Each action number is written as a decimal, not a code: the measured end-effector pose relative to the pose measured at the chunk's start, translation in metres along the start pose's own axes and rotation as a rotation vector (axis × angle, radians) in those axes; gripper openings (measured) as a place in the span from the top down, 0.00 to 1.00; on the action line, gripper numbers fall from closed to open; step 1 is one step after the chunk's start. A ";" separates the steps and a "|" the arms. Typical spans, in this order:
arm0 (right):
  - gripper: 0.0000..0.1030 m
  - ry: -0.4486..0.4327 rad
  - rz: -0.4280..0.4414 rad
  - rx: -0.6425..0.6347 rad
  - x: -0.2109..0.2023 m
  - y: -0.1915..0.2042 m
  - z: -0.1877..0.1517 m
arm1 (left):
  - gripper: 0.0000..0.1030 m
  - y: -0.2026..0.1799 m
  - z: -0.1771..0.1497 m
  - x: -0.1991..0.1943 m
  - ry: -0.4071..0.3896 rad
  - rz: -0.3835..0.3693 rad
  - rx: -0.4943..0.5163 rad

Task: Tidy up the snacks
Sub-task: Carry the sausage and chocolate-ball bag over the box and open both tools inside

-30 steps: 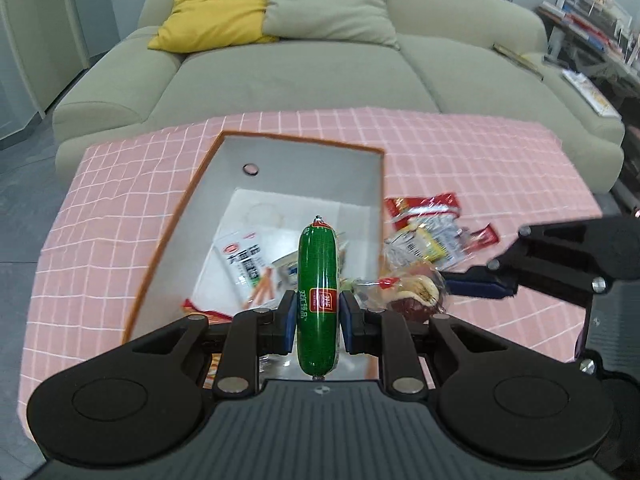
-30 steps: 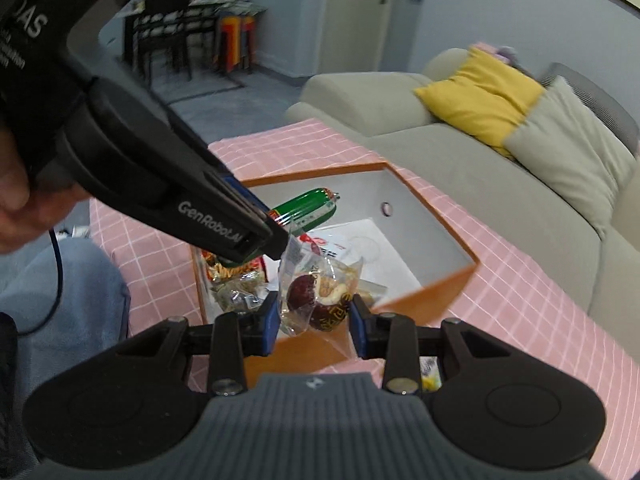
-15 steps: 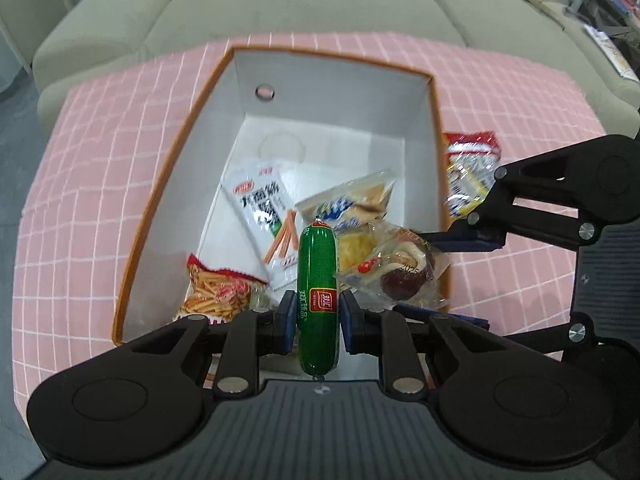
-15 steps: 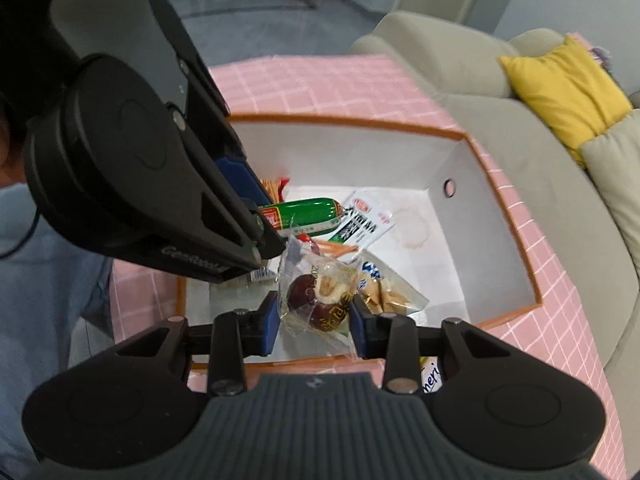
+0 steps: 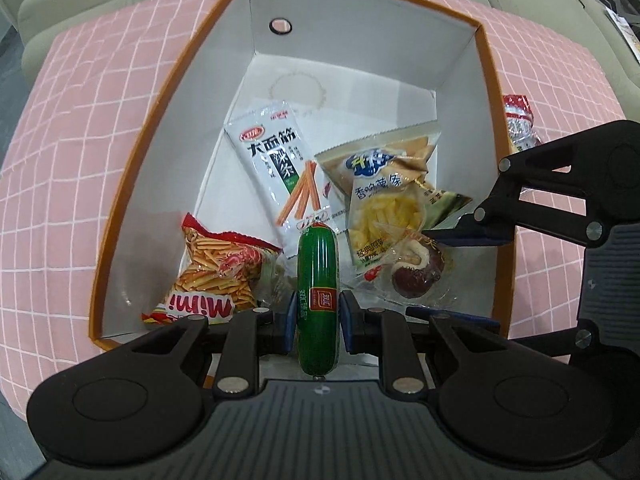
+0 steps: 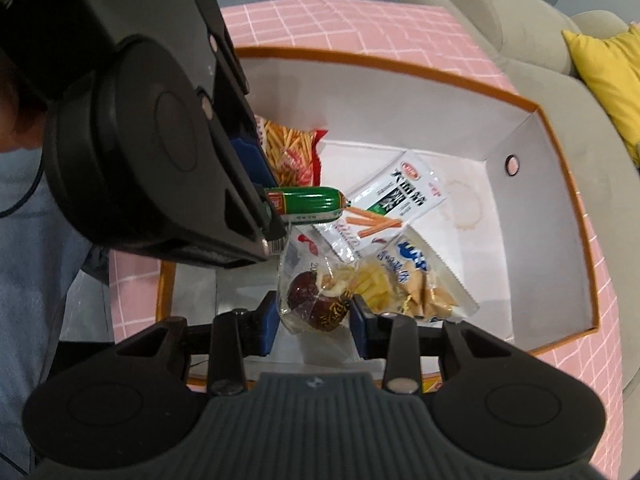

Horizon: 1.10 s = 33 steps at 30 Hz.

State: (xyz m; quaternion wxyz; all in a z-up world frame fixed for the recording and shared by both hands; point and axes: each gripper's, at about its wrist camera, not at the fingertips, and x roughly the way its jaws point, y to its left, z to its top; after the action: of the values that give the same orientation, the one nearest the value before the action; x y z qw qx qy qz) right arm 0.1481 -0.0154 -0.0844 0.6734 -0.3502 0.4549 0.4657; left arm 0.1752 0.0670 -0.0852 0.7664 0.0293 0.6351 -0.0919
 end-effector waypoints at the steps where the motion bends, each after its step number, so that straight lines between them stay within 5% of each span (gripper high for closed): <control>1: 0.67 0.006 0.002 0.002 0.002 -0.001 0.000 | 0.77 0.000 0.000 0.002 0.007 0.001 0.000; 17: 0.63 0.031 0.019 0.052 0.001 -0.003 -0.009 | 0.71 -0.005 0.001 0.009 0.029 -0.008 0.015; 20: 0.58 0.023 0.011 0.050 -0.003 -0.002 -0.009 | 0.62 -0.004 0.001 0.005 0.023 -0.014 0.020; 28: 0.35 -0.019 -0.047 0.065 -0.029 -0.001 -0.012 | 0.52 -0.007 -0.004 -0.023 -0.040 -0.002 0.035; 33: 0.29 -0.054 -0.089 0.099 -0.047 0.000 -0.018 | 0.50 -0.009 -0.007 -0.041 -0.093 0.004 0.027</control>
State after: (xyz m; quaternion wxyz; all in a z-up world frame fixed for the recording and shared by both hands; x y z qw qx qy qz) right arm 0.1360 -0.0460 -0.0459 0.7219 -0.3237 0.4431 0.4217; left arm 0.1592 0.0636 -0.0461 0.7948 0.0368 0.5975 -0.1001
